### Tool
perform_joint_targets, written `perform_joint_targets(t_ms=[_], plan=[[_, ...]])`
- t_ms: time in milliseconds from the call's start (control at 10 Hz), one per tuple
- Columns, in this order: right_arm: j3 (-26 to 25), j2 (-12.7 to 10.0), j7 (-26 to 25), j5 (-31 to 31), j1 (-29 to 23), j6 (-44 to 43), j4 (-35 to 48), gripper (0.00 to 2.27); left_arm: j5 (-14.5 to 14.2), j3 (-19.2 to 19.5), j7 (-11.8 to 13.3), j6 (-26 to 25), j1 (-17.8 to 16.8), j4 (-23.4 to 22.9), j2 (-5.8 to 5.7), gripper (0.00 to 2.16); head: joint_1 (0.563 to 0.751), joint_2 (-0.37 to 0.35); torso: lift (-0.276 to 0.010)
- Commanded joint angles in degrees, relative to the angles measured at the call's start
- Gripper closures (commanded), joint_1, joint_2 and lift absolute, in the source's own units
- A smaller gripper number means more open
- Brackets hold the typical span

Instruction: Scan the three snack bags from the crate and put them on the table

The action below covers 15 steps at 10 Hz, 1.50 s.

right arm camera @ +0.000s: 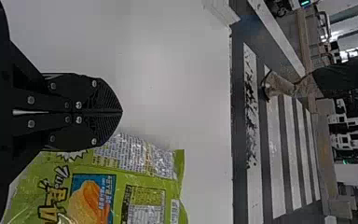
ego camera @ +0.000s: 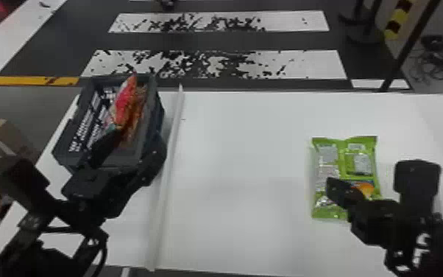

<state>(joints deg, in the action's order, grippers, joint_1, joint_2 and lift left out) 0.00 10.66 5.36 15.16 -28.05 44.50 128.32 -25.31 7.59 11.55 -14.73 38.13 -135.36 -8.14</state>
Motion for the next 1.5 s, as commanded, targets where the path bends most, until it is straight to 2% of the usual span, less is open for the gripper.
perform_joint_targets(t_ms=[0,200,500,1100,1400], plan=[[-2.55,-0.12,-0.09,1.54,2.47,0.29,-0.88,2.25,0.00,0.23,-0.04,0.00,0.28,-0.26,-0.12,0.04,0.695,0.046,-0.094],[-5.19,-0.12,-0.09,1.89,6.87,-0.94,-6.59,2.25,0.09,0.23,-0.04,0.00,-0.33,0.53,-0.21,0.04,0.695,0.016,-0.094],[-5.27,0.59,0.44,1.72,13.55,-8.32,-19.69,2.25,0.09,0.23,-0.13,-0.18,-1.47,2.38,-0.30,0.04,0.695,-0.049,-0.094],[-3.43,0.85,0.53,0.84,16.62,-12.89,-28.13,2.25,0.17,-0.39,-0.56,-0.70,-5.25,5.89,-0.30,0.04,0.695,-0.053,-0.094],[-2.02,1.29,0.70,-0.04,17.85,-14.30,-31.29,2.25,-0.09,-0.39,-0.56,-0.70,-5.61,6.86,-0.91,0.04,0.695,-0.059,-0.094]])
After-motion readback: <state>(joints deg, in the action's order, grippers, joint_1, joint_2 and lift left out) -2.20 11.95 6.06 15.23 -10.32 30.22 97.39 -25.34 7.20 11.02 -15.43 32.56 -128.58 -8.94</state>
